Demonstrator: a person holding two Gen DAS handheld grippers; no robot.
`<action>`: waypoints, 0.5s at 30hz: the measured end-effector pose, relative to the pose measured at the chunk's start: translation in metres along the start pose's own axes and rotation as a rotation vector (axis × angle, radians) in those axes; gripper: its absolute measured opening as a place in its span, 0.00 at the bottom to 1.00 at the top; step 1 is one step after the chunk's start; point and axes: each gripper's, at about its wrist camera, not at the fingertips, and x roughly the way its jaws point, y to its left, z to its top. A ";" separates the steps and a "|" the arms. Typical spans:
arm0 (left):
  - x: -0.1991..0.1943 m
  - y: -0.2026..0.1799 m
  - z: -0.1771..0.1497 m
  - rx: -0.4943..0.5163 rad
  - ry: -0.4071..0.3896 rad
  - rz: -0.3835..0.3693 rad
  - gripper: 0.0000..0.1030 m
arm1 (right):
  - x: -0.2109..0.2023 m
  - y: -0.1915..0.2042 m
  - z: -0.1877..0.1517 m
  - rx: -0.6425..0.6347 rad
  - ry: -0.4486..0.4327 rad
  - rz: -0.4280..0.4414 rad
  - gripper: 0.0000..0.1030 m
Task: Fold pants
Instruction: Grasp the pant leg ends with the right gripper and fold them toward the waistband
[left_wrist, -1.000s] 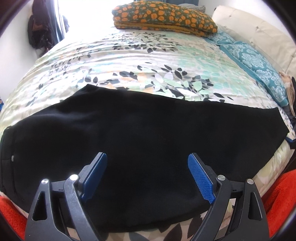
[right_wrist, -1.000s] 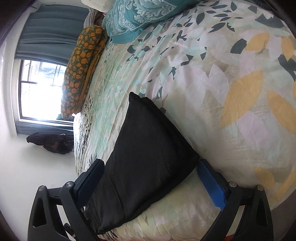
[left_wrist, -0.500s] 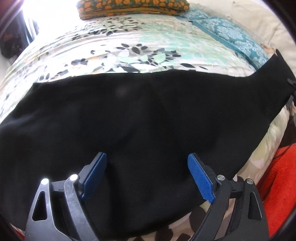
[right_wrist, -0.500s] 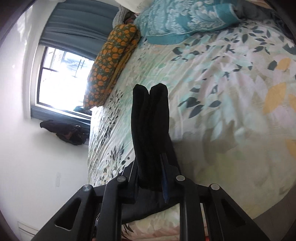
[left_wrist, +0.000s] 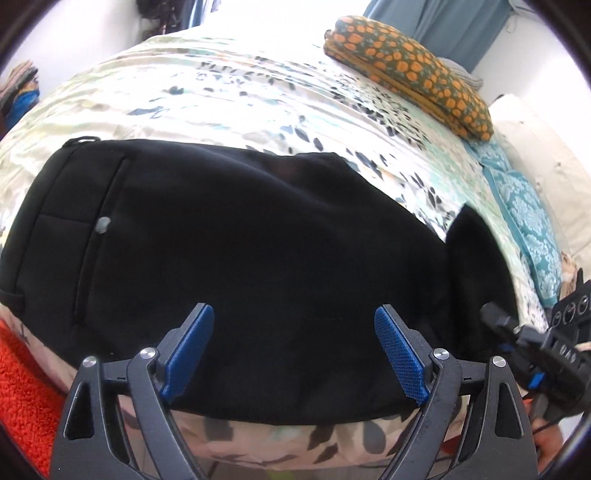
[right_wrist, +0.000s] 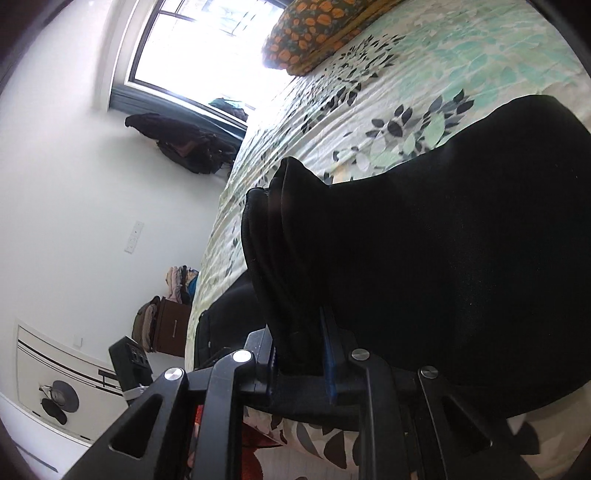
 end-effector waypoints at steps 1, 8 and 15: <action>0.000 0.004 0.000 -0.010 0.001 0.001 0.88 | 0.015 0.006 -0.008 -0.035 0.028 -0.028 0.25; -0.009 -0.002 0.001 0.014 -0.030 -0.071 0.88 | -0.017 0.026 -0.028 -0.271 0.074 -0.157 0.79; -0.014 -0.087 -0.020 0.293 -0.031 -0.227 0.85 | -0.109 -0.014 -0.042 -0.278 -0.107 -0.320 0.89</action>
